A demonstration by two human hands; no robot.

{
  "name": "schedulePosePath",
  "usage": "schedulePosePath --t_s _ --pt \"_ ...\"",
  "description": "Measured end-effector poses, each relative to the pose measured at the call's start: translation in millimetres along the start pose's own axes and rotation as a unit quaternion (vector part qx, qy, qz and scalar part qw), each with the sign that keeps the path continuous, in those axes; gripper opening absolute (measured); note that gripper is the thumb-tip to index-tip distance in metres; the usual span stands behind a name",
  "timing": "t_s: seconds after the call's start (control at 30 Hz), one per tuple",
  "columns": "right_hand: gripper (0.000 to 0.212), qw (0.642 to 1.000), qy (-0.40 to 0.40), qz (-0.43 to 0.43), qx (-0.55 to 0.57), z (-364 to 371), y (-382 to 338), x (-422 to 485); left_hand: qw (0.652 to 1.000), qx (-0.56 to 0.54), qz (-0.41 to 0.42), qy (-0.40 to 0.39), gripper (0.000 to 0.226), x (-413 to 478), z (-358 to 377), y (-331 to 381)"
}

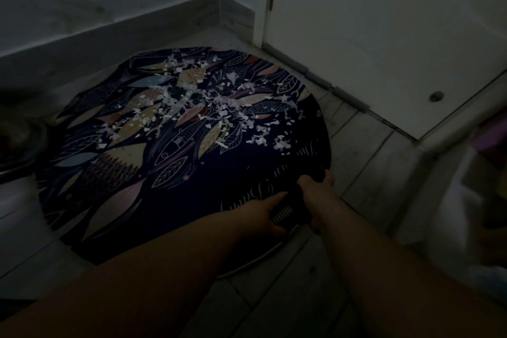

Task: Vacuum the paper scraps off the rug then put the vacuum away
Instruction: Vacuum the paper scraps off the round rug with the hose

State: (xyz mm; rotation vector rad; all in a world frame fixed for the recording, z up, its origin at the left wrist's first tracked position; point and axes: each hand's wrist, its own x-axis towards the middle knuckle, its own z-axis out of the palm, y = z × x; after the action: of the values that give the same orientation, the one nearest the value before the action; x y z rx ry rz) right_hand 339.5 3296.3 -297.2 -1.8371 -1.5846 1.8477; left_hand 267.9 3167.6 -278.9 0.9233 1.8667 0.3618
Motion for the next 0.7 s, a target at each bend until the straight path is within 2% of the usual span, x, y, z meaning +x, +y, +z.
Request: schedulePosePath --t_s 0.43,0.7 --pt "0.075 0.998 0.040 -0.010 0.051 -17.5 8.9 4.9 1.000 0.027 0.007 -0.012 0.084 15.8 10.1 10.9" --pt "0.077 0.998 0.042 -0.014 0.034 -19.6 12.6 9.2 0.999 0.033 0.007 -0.004 0.086 23.6 16.1 11.9"
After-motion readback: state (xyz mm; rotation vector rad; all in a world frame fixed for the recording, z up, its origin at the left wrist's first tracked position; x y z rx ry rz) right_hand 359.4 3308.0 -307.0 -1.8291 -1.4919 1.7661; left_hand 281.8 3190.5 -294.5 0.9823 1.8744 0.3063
